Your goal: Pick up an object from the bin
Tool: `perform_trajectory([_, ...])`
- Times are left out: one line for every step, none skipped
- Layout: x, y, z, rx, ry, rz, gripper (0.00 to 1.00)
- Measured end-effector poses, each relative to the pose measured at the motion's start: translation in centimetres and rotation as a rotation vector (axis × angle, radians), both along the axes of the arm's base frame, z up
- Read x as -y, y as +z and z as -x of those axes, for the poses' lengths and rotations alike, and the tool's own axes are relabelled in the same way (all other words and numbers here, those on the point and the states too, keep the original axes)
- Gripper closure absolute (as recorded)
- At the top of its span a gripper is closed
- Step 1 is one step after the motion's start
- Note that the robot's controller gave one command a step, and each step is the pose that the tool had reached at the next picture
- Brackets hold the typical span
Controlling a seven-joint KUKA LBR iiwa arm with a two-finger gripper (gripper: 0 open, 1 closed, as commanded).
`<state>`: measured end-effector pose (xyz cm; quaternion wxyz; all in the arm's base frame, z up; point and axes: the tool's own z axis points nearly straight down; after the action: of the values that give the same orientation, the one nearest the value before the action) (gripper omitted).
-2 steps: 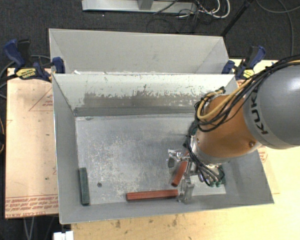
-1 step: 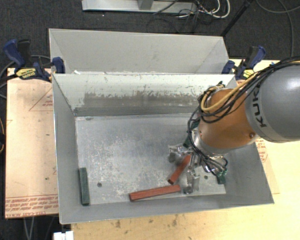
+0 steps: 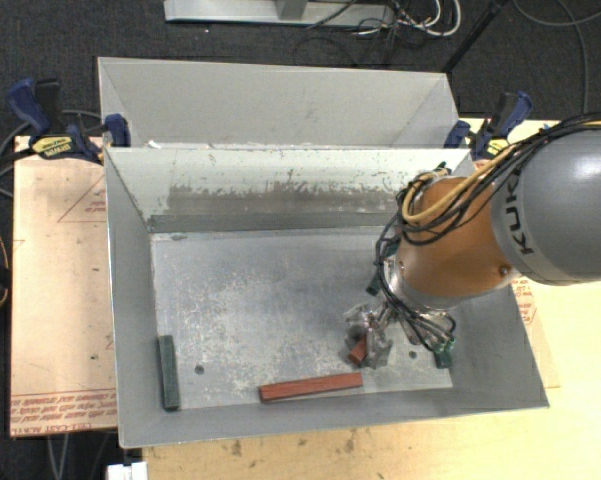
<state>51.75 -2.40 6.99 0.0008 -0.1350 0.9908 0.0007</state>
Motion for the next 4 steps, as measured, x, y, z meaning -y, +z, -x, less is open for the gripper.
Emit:
perform_trajectory([0.0,-0.02,0.01,0.0,0.0,0.0,0.0])
perform_trajectory([0.01,0.03,-0.02,0.001,0.0,0.0,1.0])
perform_trajectory([0.01,-0.02,0.0,0.0,-0.001,0.0,0.0])
perform_trajectory([0.02,-0.01,0.02,-0.001,-0.001,0.0,1.0])
